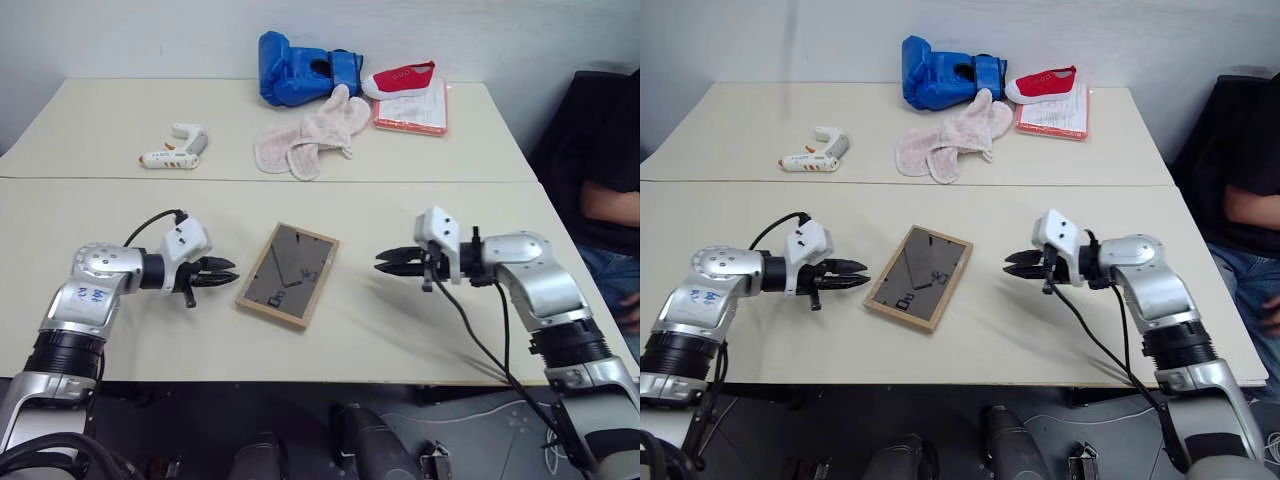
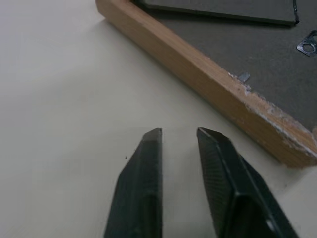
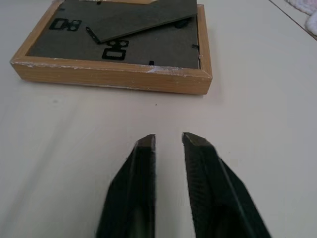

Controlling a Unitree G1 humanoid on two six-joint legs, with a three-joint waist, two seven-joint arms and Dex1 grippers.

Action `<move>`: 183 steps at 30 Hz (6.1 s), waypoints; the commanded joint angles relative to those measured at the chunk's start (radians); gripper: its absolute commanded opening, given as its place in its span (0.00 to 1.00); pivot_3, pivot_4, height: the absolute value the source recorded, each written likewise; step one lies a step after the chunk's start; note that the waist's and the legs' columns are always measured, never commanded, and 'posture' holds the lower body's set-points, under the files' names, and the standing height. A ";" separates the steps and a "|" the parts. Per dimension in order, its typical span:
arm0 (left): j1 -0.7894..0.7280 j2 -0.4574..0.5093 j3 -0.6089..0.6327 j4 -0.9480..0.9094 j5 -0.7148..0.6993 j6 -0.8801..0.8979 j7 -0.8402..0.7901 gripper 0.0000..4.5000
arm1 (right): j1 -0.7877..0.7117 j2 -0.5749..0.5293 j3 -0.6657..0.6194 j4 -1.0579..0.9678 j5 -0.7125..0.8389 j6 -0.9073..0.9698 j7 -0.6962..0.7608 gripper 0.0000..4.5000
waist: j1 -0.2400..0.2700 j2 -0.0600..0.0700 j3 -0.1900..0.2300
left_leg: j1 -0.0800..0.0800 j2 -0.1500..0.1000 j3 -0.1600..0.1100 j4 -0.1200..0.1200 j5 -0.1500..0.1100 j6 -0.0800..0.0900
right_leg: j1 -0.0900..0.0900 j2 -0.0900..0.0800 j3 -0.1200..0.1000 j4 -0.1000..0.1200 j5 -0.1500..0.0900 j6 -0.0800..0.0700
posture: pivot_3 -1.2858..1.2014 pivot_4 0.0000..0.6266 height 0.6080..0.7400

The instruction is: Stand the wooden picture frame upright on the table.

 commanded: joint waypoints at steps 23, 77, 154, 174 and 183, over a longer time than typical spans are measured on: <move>0.115 -0.044 0.220 -0.360 -0.452 1.031 0.079 0.47 | -0.088 0.066 0.125 0.079 -0.242 -0.245 0.026 0.00 | -0.004 0.000 0.000 | 0.001 0.000 -0.001 0.006 0.000 0.000 | 0.001 0.000 0.000 0.004 0.000 0.000 | 0.52 0.24 1.00; -0.048 -0.232 0.263 -0.364 -0.629 1.115 0.280 0.18 | -0.151 0.120 -0.130 -0.387 0.239 0.594 -0.083 0.95 | -0.001 0.002 -0.004 | 0.003 -0.001 -0.002 0.009 0.001 -0.002 | 0.002 -0.001 0.000 0.006 0.000 -0.001 | 0.52 0.24 1.00; -0.055 0.188 0.371 -0.428 -0.783 1.166 0.105 1.00 | -0.500 0.012 0.444 0.461 -1.464 -1.203 -1.847 0.27 | -0.057 -0.001 -0.002 | 0.002 -0.002 0.000 0.005 0.003 -0.006 | -0.001 0.001 0.003 0.006 -0.002 -0.003 | 0.52 0.24 1.00; 0.379 0.041 0.774 -0.836 -0.819 0.842 0.377 1.00 | -0.119 0.196 0.094 -0.043 0.552 0.165 -0.406 0.27 | -0.026 -0.002 -0.002 | 0.006 0.001 -0.006 0.006 0.000 -0.002 | 0.007 -0.001 -0.003 0.003 -0.001 -0.002 | 0.52 0.24 1.00; 0.375 0.086 0.738 -0.813 -0.855 0.814 0.378 1.00 | -0.100 0.279 0.043 0.072 0.466 0.350 -0.371 0.27 | -0.026 -0.002 -0.002 | 0.002 0.000 -0.005 0.006 0.001 -0.003 | 0.002 -0.001 -0.002 0.003 -0.001 -0.002 | 0.52 0.24 1.00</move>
